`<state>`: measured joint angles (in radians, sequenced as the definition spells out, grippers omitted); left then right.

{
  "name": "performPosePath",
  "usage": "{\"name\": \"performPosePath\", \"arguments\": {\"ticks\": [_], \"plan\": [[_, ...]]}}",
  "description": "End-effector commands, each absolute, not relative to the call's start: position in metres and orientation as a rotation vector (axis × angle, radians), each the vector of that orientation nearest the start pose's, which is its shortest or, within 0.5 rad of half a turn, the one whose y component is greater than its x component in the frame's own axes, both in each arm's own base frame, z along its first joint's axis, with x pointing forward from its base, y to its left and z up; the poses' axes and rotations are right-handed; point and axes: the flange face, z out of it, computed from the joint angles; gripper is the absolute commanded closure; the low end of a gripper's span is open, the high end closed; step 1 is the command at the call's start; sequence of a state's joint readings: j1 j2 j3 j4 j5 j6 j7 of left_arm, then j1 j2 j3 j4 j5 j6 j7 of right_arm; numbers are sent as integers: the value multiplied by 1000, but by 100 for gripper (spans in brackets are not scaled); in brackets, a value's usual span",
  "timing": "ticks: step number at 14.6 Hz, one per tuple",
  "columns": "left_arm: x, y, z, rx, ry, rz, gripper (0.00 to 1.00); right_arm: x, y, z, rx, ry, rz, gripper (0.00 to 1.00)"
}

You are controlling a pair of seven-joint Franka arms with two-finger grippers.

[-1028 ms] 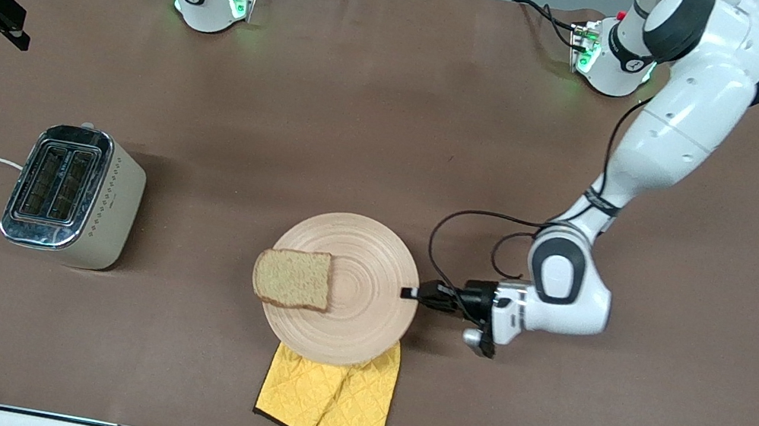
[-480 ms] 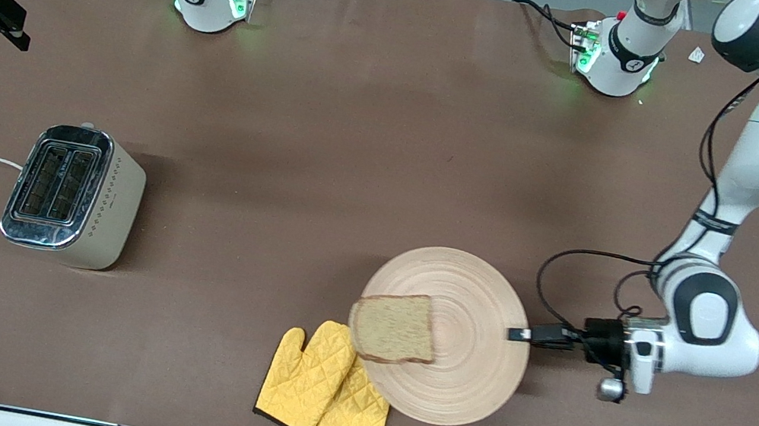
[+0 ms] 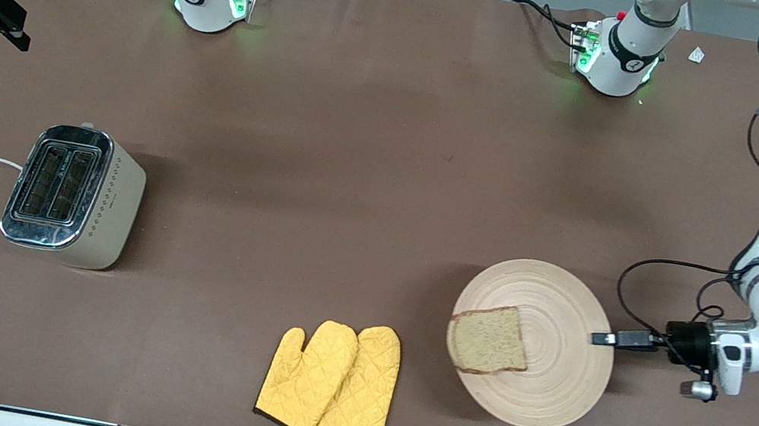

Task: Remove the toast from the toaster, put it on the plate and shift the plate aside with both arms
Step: 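Slide the plate with toast toward the left arm's side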

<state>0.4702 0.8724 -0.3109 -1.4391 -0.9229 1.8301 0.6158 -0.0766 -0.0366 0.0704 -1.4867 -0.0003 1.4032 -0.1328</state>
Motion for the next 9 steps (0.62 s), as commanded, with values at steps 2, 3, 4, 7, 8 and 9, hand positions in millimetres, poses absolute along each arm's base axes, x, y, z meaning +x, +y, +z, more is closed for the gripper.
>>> {"name": "performPosePath", "arguments": {"ticks": [2,3,4,7,8,9], "plan": [[673,130,190,2001,112,1,100,521,0,671,-3143,-189,61,0],[668,142,184,2027,112,-13,100,521,0,671,-3143,-189,61,0],[665,149,183,2038,114,-14,100,521,0,671,-3141,-189,64,0],[655,164,166,2062,101,-37,100,521,-3,671,-3141,-184,64,0],[651,167,156,2063,91,-44,100,521,-3,671,-3141,-184,61,0],[648,169,148,2053,67,-38,100,522,-3,670,-3141,-184,64,0]]}}
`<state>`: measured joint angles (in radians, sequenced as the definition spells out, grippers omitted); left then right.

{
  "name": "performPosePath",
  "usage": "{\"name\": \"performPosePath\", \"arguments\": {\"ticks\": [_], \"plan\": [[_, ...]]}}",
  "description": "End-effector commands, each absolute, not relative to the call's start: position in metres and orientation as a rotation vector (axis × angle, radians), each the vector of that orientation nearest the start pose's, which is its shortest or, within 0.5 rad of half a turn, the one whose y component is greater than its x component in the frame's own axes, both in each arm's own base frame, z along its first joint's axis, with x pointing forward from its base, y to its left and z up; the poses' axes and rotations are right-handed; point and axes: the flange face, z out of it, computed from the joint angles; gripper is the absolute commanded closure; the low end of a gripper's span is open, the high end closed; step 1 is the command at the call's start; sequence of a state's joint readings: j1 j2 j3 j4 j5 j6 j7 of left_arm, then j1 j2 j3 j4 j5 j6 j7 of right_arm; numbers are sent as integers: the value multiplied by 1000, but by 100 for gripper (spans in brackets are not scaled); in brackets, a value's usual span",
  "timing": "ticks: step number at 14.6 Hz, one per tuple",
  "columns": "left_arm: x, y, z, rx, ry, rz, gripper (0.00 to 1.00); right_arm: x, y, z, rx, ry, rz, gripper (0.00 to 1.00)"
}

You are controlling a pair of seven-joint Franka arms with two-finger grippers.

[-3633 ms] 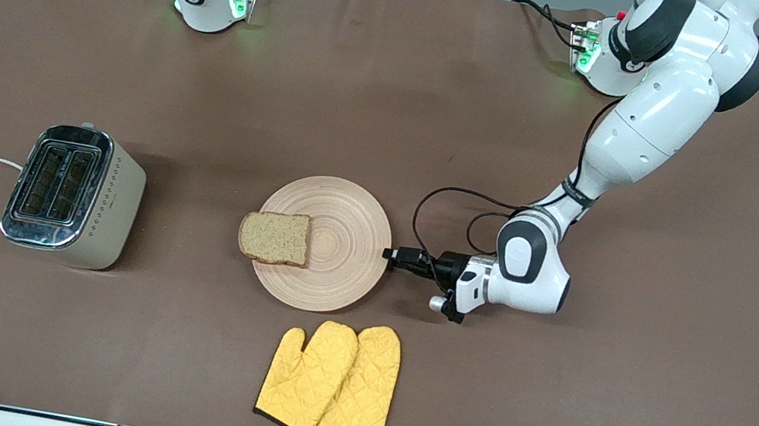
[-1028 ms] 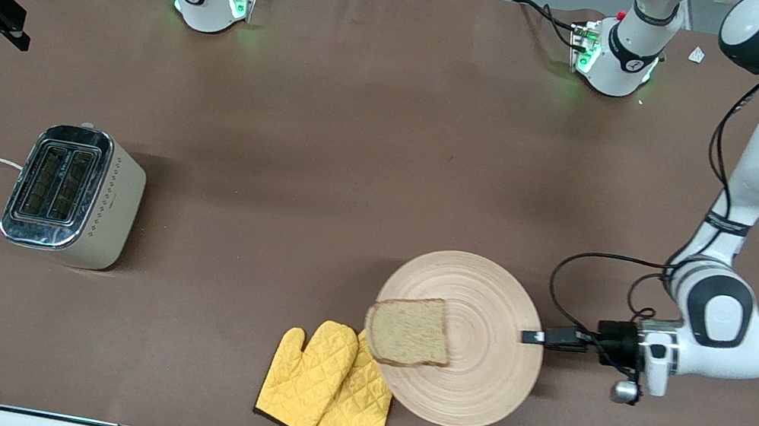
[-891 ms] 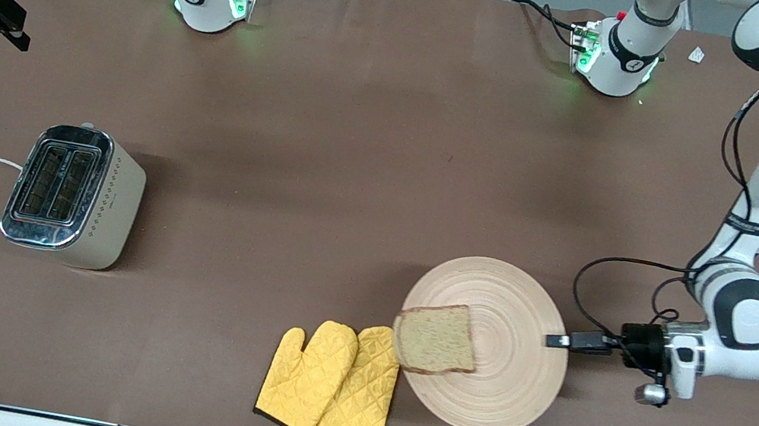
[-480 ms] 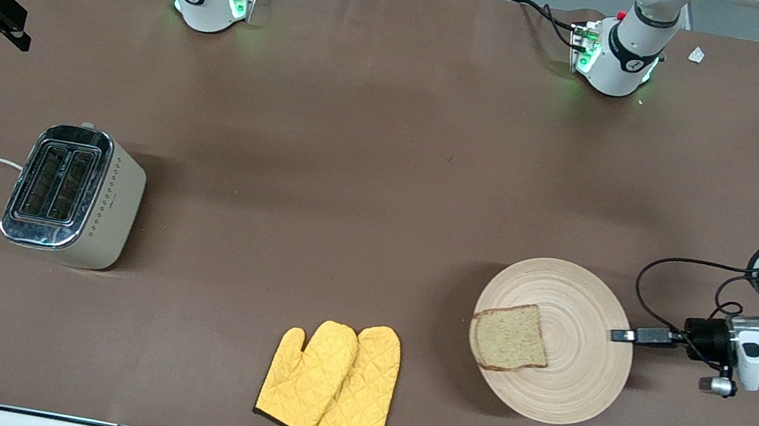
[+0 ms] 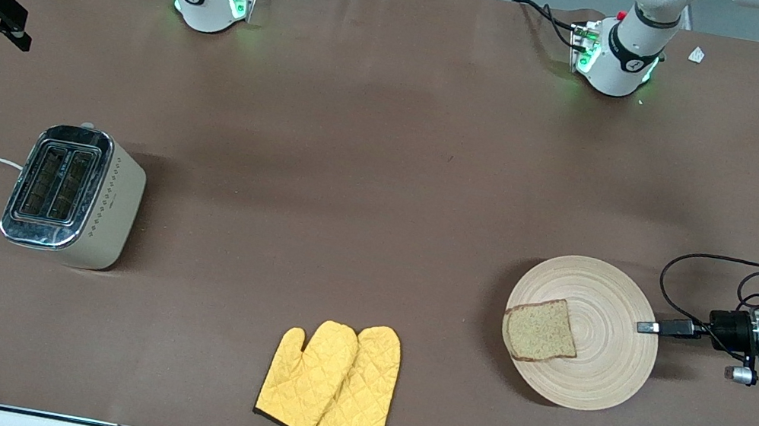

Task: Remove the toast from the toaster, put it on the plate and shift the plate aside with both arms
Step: 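Slide the plate with toast toward the left arm's side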

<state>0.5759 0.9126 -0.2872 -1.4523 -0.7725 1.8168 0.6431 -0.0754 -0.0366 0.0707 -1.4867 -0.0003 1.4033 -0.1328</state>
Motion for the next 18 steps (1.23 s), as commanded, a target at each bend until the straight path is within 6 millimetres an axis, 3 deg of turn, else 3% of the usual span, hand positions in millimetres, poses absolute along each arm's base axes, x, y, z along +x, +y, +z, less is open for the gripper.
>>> {"name": "performPosePath", "arguments": {"ticks": [1,3,5,6,7,8,11,13,15,18], "plan": [[646,169,140,2041,48,-32,100,522,-3,670,-3141,-187,64,0],[646,167,137,2038,49,-36,98,522,-3,670,-3141,-187,66,0],[648,162,139,2042,38,-39,82,522,-4,670,-3141,-184,64,0],[651,163,141,2045,32,-29,54,522,-4,670,-3139,-187,61,0],[650,165,141,2048,30,-26,10,522,-4,670,-3141,-187,64,0],[650,169,143,2055,23,-20,0,522,-4,670,-3141,-187,64,0],[665,180,168,2147,-50,-1,0,522,-5,670,-3139,-185,61,0],[684,188,199,2230,-83,25,0,522,-5,670,-3139,-185,63,0],[694,184,218,2287,-91,12,0,522,-6,670,-3141,-182,59,0],[705,162,279,2404,-123,3,0,522,-3,670,-3150,-190,62,0]]}}
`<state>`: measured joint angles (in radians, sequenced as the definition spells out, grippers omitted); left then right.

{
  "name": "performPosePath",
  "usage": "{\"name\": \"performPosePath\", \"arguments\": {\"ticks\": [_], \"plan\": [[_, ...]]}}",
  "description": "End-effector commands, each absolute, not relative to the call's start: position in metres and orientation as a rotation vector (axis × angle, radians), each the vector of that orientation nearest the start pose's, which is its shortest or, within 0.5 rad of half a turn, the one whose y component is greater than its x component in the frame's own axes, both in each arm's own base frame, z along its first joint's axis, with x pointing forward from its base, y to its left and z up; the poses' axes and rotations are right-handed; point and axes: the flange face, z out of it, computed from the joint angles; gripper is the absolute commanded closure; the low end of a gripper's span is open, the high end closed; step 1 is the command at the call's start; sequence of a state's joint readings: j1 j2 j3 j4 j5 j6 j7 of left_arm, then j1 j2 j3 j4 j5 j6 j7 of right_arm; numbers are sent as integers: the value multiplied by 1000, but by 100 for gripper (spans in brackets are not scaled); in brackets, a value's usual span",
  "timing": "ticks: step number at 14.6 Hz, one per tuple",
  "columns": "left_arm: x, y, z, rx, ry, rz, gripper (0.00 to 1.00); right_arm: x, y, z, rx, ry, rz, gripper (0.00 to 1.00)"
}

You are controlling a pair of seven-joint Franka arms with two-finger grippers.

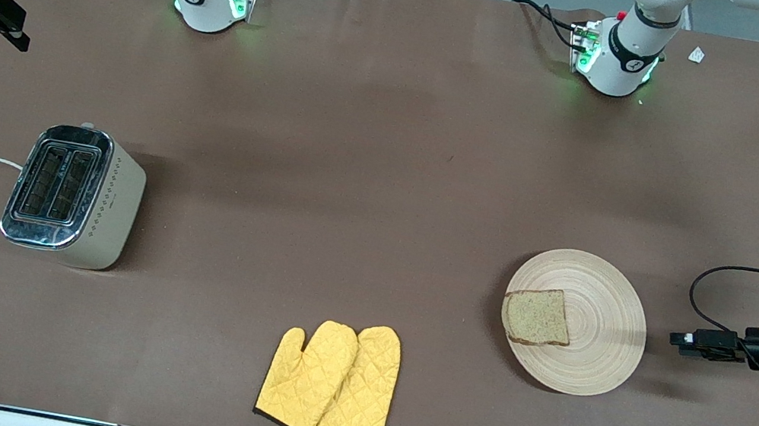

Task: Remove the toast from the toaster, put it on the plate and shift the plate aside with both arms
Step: 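Open the left gripper and draw it back from the plate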

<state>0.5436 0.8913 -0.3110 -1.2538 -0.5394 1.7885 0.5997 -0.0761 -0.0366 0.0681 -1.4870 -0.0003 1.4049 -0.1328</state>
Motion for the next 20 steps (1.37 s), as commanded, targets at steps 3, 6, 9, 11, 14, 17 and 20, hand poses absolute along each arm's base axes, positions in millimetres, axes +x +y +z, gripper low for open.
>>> {"name": "performPosePath", "arguments": {"ticks": [3,6,9,11,14,17,20], "plan": [[711,127,361,2574,-143,4,0,522,-8,669,-3157,-179,71,0],[709,66,432,2728,-90,-3,0,522,-24,670,-3178,-125,66,0],[700,-18,480,2833,-60,-12,0,525,-38,665,-3175,-89,81,0],[688,-55,504,2893,-64,-20,0,525,-36,665,-3177,-91,79,0],[660,-83,540,3005,-129,-12,0,525,-35,665,-3176,-94,76,0],[623,-72,579,3128,-123,-3,0,524,-34,665,-3175,-87,86,0],[589,-55,615,3151,-90,65,0,523,-31,665,-3168,89,91,0]]}}
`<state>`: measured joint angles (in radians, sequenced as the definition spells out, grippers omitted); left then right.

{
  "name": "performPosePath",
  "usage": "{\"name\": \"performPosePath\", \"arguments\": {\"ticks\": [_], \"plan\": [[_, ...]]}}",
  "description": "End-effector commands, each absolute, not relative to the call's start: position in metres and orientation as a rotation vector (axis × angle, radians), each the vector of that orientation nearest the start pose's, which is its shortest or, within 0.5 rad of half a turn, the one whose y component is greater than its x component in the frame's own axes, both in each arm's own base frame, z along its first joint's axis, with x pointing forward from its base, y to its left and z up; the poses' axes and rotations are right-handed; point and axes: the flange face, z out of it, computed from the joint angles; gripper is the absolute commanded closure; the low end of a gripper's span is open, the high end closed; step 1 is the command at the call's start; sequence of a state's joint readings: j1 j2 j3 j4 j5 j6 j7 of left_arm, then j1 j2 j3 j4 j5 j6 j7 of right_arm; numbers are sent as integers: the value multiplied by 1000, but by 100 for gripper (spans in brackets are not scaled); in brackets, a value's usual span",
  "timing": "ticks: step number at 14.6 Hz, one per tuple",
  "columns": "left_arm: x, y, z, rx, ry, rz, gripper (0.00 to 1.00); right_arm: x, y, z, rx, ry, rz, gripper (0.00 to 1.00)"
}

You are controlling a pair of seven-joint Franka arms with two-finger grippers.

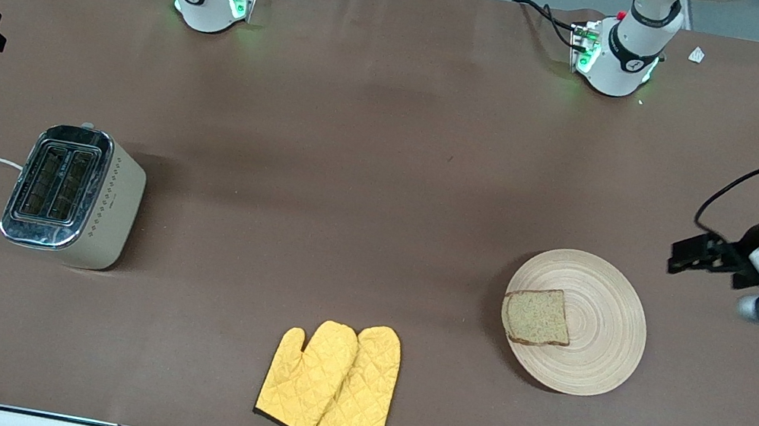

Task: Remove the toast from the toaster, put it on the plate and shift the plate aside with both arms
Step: 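Open the left gripper and draw it back from the plate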

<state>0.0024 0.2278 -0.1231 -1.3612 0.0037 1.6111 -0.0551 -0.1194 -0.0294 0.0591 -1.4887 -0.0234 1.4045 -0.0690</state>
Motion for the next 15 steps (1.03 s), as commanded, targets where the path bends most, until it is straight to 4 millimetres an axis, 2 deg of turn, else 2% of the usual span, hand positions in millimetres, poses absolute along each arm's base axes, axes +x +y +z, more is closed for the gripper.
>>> {"name": "performPosePath", "arguments": {"ticks": [1,3,8,15], "plan": [[577,-52,623,-3125,77,-74,0,523,-31,665,-3168,86,87,0],[554,-49,631,-3118,70,-74,0,525,-33,665,-3166,86,79,0],[517,-41,637,-3111,56,-15,0,525,-34,666,-3165,51,72,0],[512,-38,639,-3112,20,14,0,526,-33,665,-3165,47,75,0]]}}
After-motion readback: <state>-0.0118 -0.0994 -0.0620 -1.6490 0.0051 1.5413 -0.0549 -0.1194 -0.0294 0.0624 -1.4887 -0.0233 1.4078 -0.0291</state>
